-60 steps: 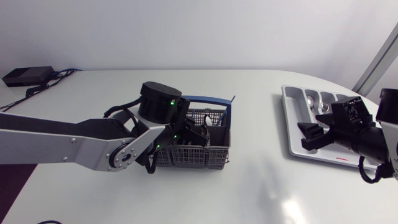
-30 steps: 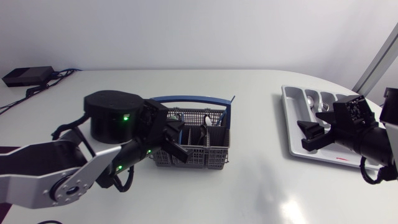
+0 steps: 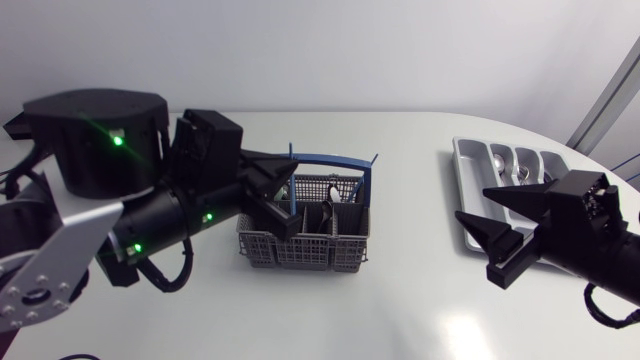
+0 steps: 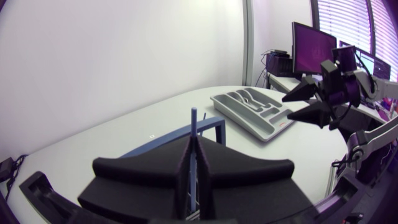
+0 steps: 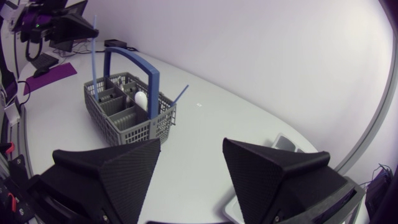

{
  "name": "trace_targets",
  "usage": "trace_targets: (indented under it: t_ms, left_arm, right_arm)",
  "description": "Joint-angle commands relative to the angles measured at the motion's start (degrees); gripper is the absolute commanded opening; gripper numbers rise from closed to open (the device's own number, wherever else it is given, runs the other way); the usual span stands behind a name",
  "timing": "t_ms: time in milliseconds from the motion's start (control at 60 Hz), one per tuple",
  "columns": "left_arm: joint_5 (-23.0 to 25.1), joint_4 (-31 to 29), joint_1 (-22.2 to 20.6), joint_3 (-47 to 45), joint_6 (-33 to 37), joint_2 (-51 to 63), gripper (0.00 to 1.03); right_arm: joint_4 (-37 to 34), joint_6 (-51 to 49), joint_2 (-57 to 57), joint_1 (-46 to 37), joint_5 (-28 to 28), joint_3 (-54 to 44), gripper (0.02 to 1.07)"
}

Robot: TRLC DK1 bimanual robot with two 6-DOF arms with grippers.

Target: Sort the cutlery from the basket into the organizer compartments.

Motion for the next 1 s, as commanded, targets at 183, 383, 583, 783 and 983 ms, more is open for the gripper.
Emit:
trace_targets:
  t_ms: [183, 383, 583, 783, 983]
  left_arm:
    - [7.4, -7.0, 4.5, 9.8, -6.7, -2.0, 0.03]
    - [16.3, -12.5, 8.1, 14.7, -10.9, -0.5, 0.03]
    - [29.1, -17.5, 12.7, 19.9, -14.4, 5.5, 0.03]
    - [32.1, -18.2, 13.4, 21.4, -14.7, 7.6, 0.03]
    - [32.7, -18.2, 12.7, 22.2, -15.2, 8.3, 0.03]
  right_arm:
    - [-3.4, 2.2, -0.9, 6.8, -5.5, 4.9, 0.75]
    - [-3.5, 4.9, 4.8, 11.8, -11.6, 8.6, 0.75]
    - [-3.0, 7.2, 12.0, 18.0, -15.5, 12.8, 0.75]
    - [-0.7, 10.5, 20.6, 20.8, -16.4, 17.1, 0.74]
    - [2.9, 14.6, 28.5, 21.9, -17.3, 20.9, 0.70]
